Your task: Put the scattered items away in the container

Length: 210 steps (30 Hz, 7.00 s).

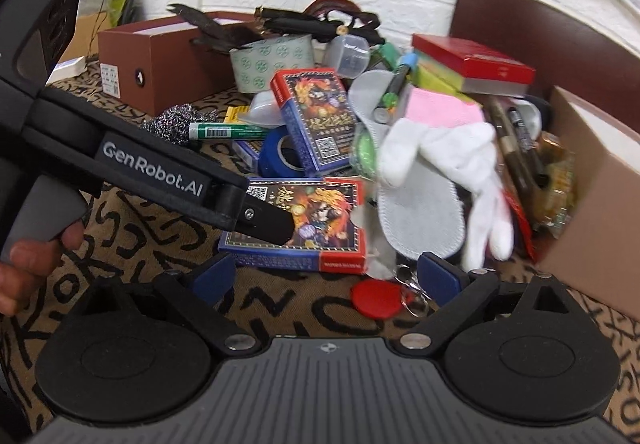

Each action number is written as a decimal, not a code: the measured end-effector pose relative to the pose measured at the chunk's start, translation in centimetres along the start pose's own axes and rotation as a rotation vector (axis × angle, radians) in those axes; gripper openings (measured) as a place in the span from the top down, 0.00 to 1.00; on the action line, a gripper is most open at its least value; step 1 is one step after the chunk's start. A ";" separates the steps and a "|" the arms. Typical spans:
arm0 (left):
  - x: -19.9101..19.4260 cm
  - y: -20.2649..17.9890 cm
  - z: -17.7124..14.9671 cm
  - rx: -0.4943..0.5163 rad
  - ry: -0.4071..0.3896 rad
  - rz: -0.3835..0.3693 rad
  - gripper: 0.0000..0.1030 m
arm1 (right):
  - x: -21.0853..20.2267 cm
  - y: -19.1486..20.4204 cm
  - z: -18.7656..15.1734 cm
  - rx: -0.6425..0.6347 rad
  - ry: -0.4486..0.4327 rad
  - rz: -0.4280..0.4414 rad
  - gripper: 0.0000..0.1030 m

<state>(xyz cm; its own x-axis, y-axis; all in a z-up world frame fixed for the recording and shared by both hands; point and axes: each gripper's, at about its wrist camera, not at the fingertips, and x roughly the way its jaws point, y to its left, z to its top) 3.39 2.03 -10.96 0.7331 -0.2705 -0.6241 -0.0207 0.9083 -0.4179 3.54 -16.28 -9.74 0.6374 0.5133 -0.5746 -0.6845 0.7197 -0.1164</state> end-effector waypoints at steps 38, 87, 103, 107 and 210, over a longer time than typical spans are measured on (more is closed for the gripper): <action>-3.2 0.4 -1.7 0.057 0.140 -0.040 0.31 | -3.6 1.2 -2.8 0.095 0.110 0.108 0.24; -3.0 -2.9 -0.8 0.168 0.098 -0.045 0.49 | -5.6 0.2 -2.1 0.161 0.015 0.081 0.70; -0.7 -16.1 10.0 0.354 -0.134 -0.231 0.43 | -10.4 -9.6 4.0 0.085 -0.204 -0.244 0.70; 2.3 -19.3 12.8 0.389 -0.154 -0.248 0.43 | -9.4 -13.6 5.2 0.098 -0.217 -0.308 0.70; 0.6 0.2 10.1 0.152 -0.147 0.030 0.23 | 3.4 1.5 4.9 0.097 -0.016 0.016 0.37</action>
<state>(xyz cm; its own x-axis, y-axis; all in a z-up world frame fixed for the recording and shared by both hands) 10.69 5.31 -4.76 0.8249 -0.2037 -0.5273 0.0512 0.9559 -0.2892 6.41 -11.22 -7.92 0.6326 0.5319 -0.5629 -0.6577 0.7527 -0.0278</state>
